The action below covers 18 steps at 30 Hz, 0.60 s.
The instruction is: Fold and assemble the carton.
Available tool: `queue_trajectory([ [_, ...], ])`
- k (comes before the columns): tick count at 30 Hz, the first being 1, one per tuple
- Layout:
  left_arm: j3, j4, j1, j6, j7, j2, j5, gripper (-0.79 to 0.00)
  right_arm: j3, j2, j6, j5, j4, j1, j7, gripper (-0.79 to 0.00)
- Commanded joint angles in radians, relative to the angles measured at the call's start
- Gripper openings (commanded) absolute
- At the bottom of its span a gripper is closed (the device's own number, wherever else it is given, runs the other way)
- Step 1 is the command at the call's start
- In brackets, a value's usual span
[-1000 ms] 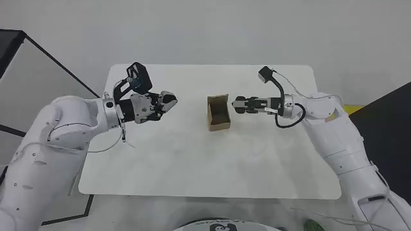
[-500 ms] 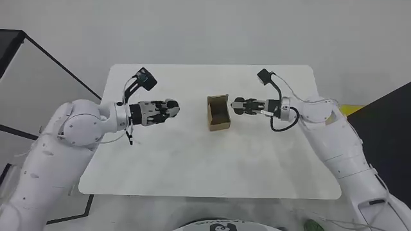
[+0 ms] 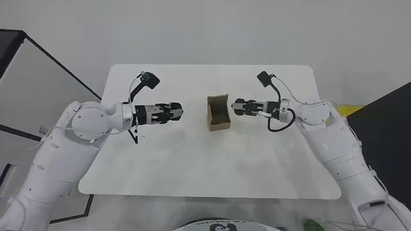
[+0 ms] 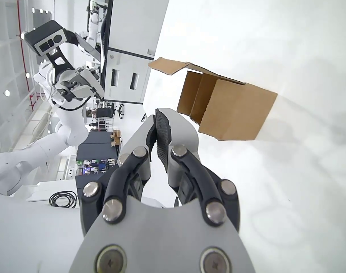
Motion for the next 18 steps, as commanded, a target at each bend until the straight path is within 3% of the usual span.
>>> queue_trajectory([
  [1, 0.041, 0.011, -0.009, 0.023, 0.021, -0.009, 0.008, -0.785, -0.012, -0.004, 0.007, 0.001, 0.019, 0.004, -0.015, -0.785],
  [10, 0.185, 0.159, -0.117, 0.070, 0.053, -0.057, -0.061, -0.785, -0.061, -0.022, 0.018, 0.011, 0.105, 0.036, -0.067, -0.785],
  [18, 0.193, 0.160, -0.133, 0.078, 0.055, -0.059, -0.033, -0.785, -0.060, -0.023, 0.014, 0.017, 0.109, 0.042, -0.067, -0.785],
])
